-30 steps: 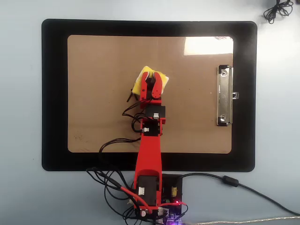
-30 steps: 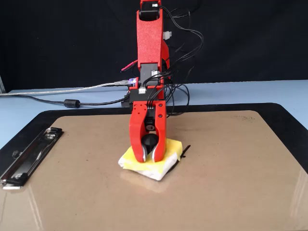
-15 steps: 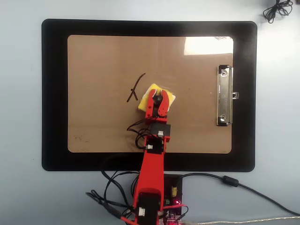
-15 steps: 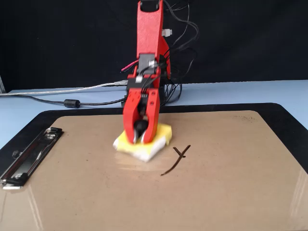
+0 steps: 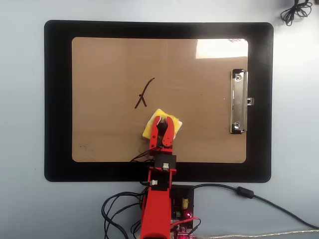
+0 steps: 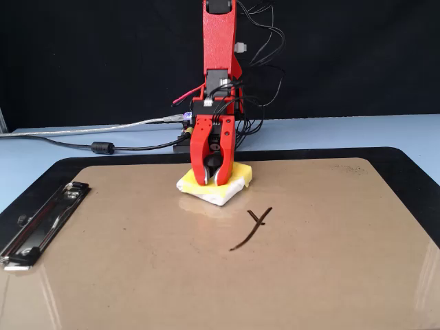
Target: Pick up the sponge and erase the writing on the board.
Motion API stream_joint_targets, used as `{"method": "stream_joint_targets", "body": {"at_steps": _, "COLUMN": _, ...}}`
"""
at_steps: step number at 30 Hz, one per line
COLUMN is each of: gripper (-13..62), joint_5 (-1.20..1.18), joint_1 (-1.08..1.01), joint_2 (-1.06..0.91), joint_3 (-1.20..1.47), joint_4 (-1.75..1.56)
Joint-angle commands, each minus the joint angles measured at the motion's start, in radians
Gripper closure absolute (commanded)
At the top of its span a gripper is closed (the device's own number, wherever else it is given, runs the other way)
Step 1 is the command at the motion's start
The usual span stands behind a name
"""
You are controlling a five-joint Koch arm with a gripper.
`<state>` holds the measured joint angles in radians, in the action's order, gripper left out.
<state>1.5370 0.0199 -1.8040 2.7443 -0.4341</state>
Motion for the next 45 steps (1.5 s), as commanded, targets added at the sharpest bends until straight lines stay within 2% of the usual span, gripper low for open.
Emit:
{"method": "stream_joint_targets", "body": {"at_steps": 1, "gripper": 57.5, "joint_5": 0.034, "joint_1": 0.043, "joint_2": 0.048, "joint_3": -0.052, "joint_4": -0.011}}
{"method": "stream_joint_targets", "body": {"at_steps": 7, "gripper": 57.5, "joint_5": 0.066, "joint_1": 0.107, "joint_2": 0.578, "joint_3": -0.601, "joint_4": -0.011}}
{"method": "stream_joint_targets", "body": {"at_steps": 11, "gripper": 57.5, "joint_5": 0.075, "joint_1": 0.129, "joint_2": 0.785, "joint_3": -0.868, "joint_4": -0.005}}
{"method": "stream_joint_targets", "body": {"at_steps": 14, "gripper": 57.5, "joint_5": 0.078, "joint_1": 0.133, "joint_2": 0.716, "joint_3": -0.773, "joint_4": -0.006}}
{"method": "stream_joint_targets", "body": {"at_steps": 20, "gripper": 57.5, "joint_5": 0.115, "joint_1": 0.212, "joint_2": 0.278, "joint_3": -0.282, "joint_4": -0.005}}
{"method": "stream_joint_targets", "body": {"at_steps": 22, "gripper": 57.5, "joint_5": 0.120, "joint_1": 0.235, "joint_2": 0.206, "joint_3": -0.210, "joint_4": -0.003}}
{"method": "stream_joint_targets", "body": {"at_steps": 25, "gripper": 57.5, "joint_5": 0.120, "joint_1": 0.261, "joint_2": 0.227, "joint_3": -0.225, "joint_4": -0.003}}
{"method": "stream_joint_targets", "body": {"at_steps": 31, "gripper": 57.5, "joint_5": 0.121, "joint_1": 0.253, "joint_2": 0.640, "joint_3": -0.664, "joint_4": -0.003}}
{"method": "stream_joint_targets", "body": {"at_steps": 34, "gripper": 57.5, "joint_5": 0.121, "joint_1": 0.236, "joint_2": 0.703, "joint_3": -0.741, "joint_4": 0.005}}
{"method": "stream_joint_targets", "body": {"at_steps": 36, "gripper": 57.5, "joint_5": 0.121, "joint_1": 0.230, "joint_2": 0.630, "joint_3": -0.649, "joint_4": 0.021}}
{"method": "stream_joint_targets", "body": {"at_steps": 42, "gripper": 57.5, "joint_5": 0.121, "joint_1": 0.235, "joint_2": 0.160, "joint_3": -0.193, "joint_4": 0.067}}
{"method": "stream_joint_targets", "body": {"at_steps": 45, "gripper": 57.5, "joint_5": 0.121, "joint_1": 0.236, "joint_2": -0.006, "joint_3": -0.101, "joint_4": 0.156}}
